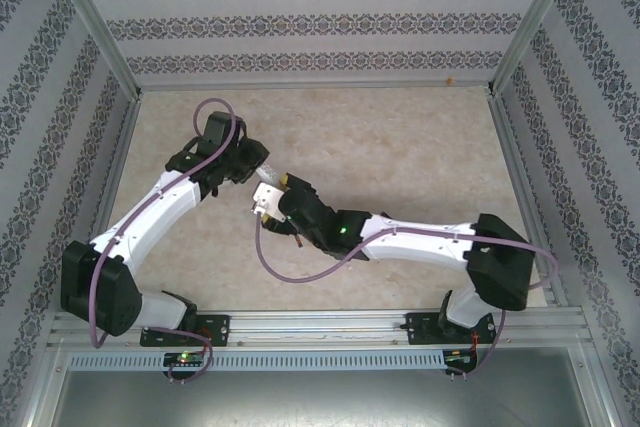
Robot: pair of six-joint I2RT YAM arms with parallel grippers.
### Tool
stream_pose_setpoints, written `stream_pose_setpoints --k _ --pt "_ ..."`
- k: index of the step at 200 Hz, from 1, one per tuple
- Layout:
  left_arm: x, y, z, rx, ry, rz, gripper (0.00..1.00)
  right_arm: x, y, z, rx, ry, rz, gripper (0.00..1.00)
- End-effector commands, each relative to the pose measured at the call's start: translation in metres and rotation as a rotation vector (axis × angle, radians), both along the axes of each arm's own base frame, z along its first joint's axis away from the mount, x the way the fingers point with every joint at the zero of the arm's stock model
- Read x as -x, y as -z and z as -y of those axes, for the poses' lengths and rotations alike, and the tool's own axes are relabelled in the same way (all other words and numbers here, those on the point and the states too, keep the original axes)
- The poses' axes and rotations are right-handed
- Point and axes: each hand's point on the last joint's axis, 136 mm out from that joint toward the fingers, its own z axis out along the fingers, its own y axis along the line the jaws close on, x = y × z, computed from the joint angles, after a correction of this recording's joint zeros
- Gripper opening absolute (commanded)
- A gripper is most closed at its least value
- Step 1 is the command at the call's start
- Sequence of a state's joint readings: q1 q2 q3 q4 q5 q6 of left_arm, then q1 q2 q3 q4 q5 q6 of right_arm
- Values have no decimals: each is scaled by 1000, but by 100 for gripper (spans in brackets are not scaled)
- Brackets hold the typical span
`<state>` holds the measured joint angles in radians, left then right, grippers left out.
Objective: Load the batteries into the remote control
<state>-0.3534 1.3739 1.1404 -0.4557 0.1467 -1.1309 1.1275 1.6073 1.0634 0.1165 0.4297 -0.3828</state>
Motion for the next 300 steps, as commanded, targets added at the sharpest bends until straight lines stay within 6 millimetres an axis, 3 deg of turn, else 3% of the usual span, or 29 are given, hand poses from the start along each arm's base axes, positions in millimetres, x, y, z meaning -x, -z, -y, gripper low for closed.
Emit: stream_pose_setpoints --k 1,24,38,47,56,72,79,99,113,152,183,202,219,252,271,292,300 --pt "4 -2 -10 -17 -96 -49 4 -29 -19 -2 60 70 181 59" --pt "7 -2 -18 -55 -116 -50 5 -22 -17 -7 -3 47 129 39" --pt "4 -7 -16 -49 -100 -19 11 -16 -17 -9 -56 32 74 30" --pt "-2 -15 -10 -33 -62 42 22 -13 -17 -9 -85 27 31 27" --pt "-9 -27 -2 -17 -6 138 39 -11 -18 -8 -117 21 -18 25" --pt "-19 -69 10 -2 110 390 72 -12 -27 1 -199 29 -130 21" --pt "-19 -85 9 -27 134 465 80 -15 -32 8 -249 35 -195 21" --pt "-19 -112 -11 -101 135 569 90 -25 -49 31 -439 8 -453 21" --pt "-18 -130 -11 -59 198 641 94 -30 -73 46 -595 -41 -622 21" --pt "-6 -174 34 229 473 853 94 -35 -156 74 -938 -191 -815 20" --pt "-8 -187 45 425 502 931 91 -25 -190 70 -1035 -293 -853 22" --pt "-8 -195 49 493 519 971 89 -22 -192 63 -1051 -314 -889 22" --pt "-3 -204 52 533 542 1015 82 -19 -190 55 -1061 -336 -934 23" --pt "9 -210 64 576 605 1050 58 -24 -185 47 -1079 -316 -972 23" --pt "14 -211 69 582 628 1058 40 -30 -184 46 -1093 -292 -980 24" --pt "16 -210 67 542 624 1097 20 -38 -176 48 -1100 -231 -992 29" --pt "16 -209 66 508 620 1117 15 -43 -171 52 -1111 -190 -996 35"
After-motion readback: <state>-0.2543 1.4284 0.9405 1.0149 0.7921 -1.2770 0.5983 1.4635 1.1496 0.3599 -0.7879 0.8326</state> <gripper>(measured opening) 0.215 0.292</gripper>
